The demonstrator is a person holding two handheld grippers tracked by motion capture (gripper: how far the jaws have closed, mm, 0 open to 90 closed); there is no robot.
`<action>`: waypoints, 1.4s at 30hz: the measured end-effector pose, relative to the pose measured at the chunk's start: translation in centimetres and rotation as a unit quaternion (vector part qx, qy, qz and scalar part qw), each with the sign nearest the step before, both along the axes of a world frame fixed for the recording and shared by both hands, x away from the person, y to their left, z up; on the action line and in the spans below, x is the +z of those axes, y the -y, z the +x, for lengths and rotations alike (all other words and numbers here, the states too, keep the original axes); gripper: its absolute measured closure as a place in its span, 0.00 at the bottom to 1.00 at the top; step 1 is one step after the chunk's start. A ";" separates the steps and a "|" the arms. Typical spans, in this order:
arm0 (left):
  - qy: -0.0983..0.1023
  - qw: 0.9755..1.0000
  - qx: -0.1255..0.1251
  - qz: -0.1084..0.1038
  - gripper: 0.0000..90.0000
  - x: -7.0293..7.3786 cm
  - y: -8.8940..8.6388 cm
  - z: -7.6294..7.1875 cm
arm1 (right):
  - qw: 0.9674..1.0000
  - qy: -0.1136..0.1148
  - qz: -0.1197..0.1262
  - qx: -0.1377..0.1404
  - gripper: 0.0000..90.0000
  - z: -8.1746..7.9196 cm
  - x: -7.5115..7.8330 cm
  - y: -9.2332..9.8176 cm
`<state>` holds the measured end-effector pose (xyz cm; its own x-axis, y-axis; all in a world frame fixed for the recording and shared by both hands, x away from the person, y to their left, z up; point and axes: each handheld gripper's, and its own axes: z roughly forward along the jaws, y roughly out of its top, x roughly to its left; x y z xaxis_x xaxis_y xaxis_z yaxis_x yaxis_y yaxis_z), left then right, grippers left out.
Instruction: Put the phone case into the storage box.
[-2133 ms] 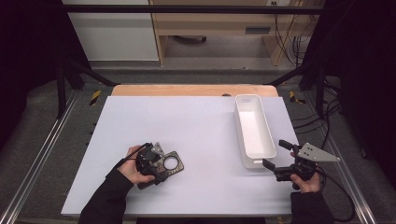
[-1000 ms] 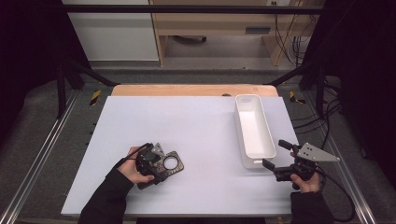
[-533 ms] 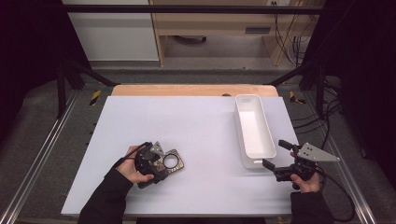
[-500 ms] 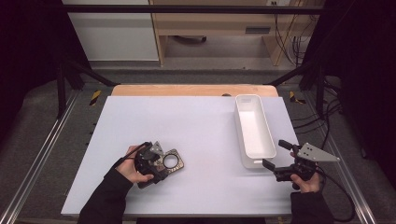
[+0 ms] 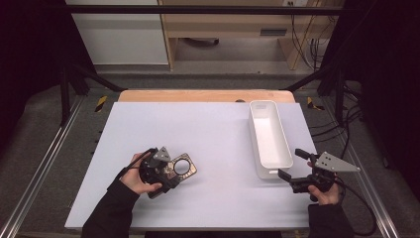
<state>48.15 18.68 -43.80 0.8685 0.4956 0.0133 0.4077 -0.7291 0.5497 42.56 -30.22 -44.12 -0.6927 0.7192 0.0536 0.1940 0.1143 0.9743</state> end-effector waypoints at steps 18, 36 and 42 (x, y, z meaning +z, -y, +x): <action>0.050 0.998 -0.022 -0.035 0.13 1.8 1.2 -1.7 | 1.000 0.001 -0.004 0.010 0.00 -0.1 0.1 -0.4; 0.072 0.995 -0.055 -0.038 0.13 2.7 3.2 -3.3 | 0.999 0.005 -0.022 0.037 0.00 -0.3 0.5 -1.7; 0.076 0.994 -0.068 -0.035 0.13 2.8 3.9 -3.8 | 0.999 0.010 -0.028 0.046 0.00 -0.5 0.8 -2.2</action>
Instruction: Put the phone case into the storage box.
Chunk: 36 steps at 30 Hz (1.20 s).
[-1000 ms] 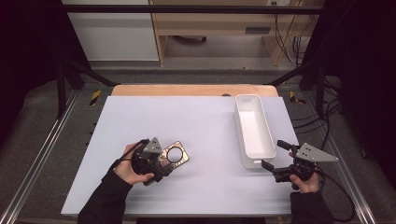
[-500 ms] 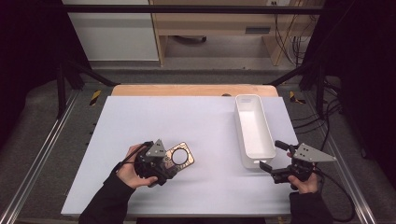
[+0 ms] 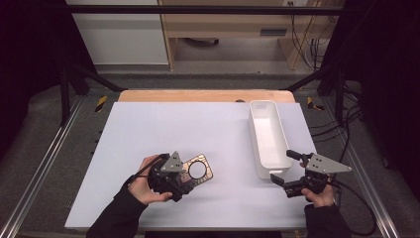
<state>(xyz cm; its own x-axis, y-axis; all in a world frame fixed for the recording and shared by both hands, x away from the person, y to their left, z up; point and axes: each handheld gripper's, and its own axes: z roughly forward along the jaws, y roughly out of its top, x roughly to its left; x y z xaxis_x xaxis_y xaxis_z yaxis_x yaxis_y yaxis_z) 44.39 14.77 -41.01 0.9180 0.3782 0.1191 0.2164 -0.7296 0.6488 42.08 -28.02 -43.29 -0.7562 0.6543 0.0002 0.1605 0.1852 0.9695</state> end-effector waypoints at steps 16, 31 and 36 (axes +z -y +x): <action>0.010 1.000 -0.024 -0.001 0.13 0.2 1.3 -0.7 | 0.999 0.017 -0.024 0.027 0.00 -0.3 0.5 -1.8; 0.015 0.999 -0.039 0.004 0.13 0.3 2.2 -0.7 | 0.995 0.018 -0.069 0.074 0.00 -0.1 0.6 -4.5; 0.016 0.999 -0.046 0.001 0.13 0.3 2.4 -0.6 | 0.992 0.018 -0.085 0.092 0.01 0.0 0.6 -5.6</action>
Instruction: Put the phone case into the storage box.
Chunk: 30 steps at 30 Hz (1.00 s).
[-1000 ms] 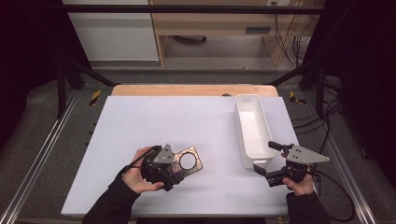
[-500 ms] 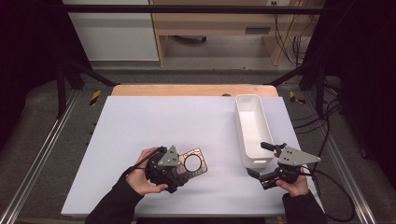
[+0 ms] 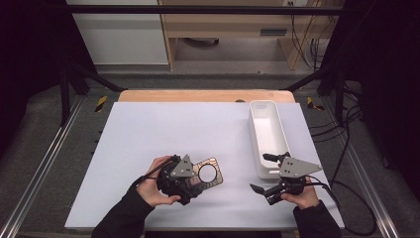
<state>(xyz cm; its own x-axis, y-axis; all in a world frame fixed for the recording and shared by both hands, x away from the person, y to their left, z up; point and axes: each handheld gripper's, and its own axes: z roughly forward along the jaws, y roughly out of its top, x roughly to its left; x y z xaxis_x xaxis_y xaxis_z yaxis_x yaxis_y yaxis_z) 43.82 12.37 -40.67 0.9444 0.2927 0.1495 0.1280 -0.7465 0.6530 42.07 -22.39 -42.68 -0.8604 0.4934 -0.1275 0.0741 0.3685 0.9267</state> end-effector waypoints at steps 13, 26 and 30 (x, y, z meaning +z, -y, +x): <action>0.010 1.000 -0.018 0.006 0.13 0.4 1.0 -0.3 | 0.999 0.005 -0.036 0.036 0.01 0.2 0.2 -1.9; 0.008 0.999 -0.032 0.004 0.13 0.3 1.3 -0.3 | 0.995 0.021 -0.058 0.074 0.02 0.2 0.6 -3.6; 0.009 0.999 -0.037 0.003 0.13 0.4 1.5 -0.4 | 0.994 0.025 -0.061 0.082 0.02 0.2 0.7 -4.0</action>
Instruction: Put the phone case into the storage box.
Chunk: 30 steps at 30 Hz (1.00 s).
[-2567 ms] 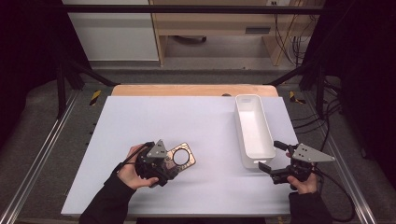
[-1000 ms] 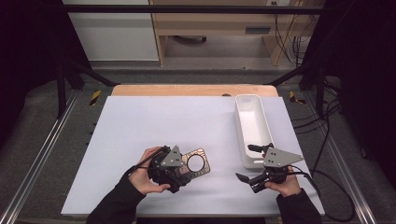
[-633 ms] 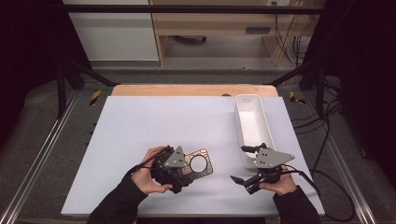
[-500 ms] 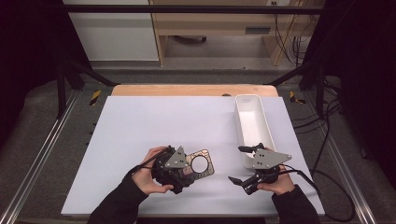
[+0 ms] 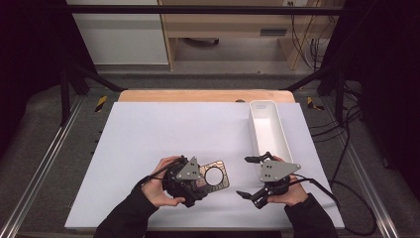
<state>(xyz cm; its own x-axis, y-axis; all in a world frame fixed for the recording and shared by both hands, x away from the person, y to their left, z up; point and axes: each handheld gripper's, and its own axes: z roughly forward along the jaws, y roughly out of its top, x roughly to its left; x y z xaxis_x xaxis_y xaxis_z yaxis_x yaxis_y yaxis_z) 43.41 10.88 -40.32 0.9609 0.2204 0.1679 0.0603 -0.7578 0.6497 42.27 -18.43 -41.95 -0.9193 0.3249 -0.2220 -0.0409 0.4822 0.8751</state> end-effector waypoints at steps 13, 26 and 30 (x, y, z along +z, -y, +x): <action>0.002 1.000 -0.020 0.008 0.13 0.0 0.9 -0.2 | 1.000 0.001 -0.013 0.023 0.03 0.0 0.2 -0.8; 0.004 0.999 -0.037 0.012 0.13 0.2 1.8 -0.5 | 0.999 -0.003 -0.023 0.042 0.03 -0.1 -0.1 -1.6; 0.004 0.999 -0.043 0.014 0.13 0.2 2.1 -0.6 | 0.999 -0.005 -0.024 0.046 0.03 -0.1 -0.2 -1.7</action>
